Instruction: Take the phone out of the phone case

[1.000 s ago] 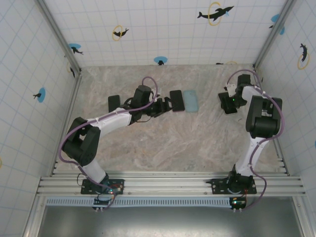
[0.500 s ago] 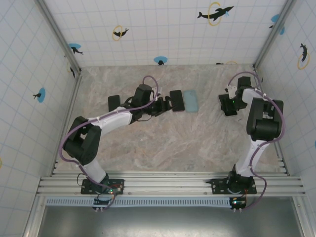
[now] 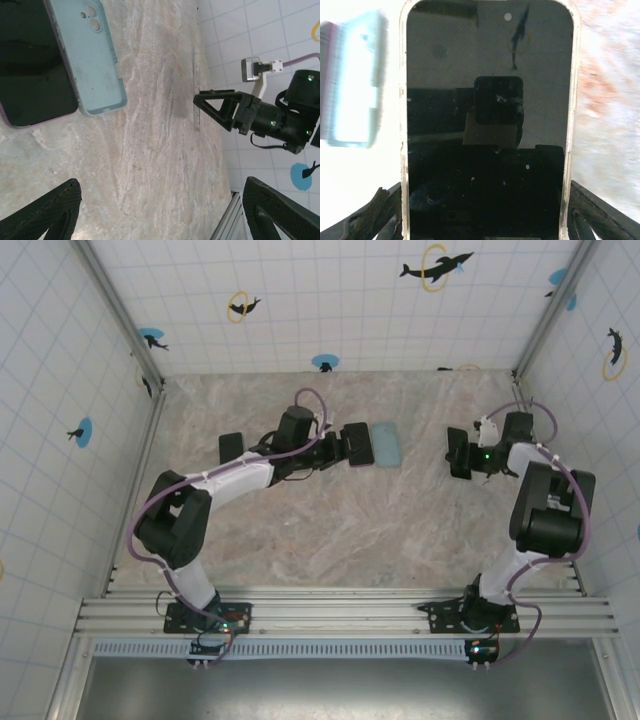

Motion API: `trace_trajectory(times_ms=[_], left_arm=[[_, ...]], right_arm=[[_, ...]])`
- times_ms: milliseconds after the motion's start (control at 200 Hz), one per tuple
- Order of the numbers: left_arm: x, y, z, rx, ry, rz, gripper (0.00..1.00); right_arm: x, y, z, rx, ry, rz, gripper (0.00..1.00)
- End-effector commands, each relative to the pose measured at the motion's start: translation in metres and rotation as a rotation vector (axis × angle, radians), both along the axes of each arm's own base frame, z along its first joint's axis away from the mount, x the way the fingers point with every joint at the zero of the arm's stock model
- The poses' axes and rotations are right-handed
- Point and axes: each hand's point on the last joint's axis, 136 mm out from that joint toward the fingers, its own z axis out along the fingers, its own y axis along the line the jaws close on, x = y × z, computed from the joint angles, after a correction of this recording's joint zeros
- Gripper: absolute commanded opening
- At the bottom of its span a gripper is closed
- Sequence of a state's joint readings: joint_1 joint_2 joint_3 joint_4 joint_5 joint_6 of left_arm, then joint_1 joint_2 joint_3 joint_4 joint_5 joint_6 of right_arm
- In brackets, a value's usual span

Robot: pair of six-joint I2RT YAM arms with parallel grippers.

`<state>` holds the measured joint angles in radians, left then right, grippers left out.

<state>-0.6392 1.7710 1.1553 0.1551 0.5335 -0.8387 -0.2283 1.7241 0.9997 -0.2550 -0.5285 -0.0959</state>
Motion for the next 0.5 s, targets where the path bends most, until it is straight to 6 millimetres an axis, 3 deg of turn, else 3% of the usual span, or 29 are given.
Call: trace_trajectory(times_ms=[0, 165, 495], left_arm=[[0.016, -0.018, 0.017, -0.032, -0.060, 0.010, 0.85], [0.029, -0.041, 0.025, -0.018, -0.106, 0.006, 0.84], [0.036, -0.079, 0.032, 0.068, -0.179, -0.036, 0.80]], right_arm=[[0.009, 0.034, 0.056, 0.202, -0.205, 0.058, 0.51], [-0.004, 0.065, 0.082, 0.285, -0.297, 0.122, 0.51], [-0.031, 0.113, 0.106, 0.257, -0.355, 0.243, 0.50]])
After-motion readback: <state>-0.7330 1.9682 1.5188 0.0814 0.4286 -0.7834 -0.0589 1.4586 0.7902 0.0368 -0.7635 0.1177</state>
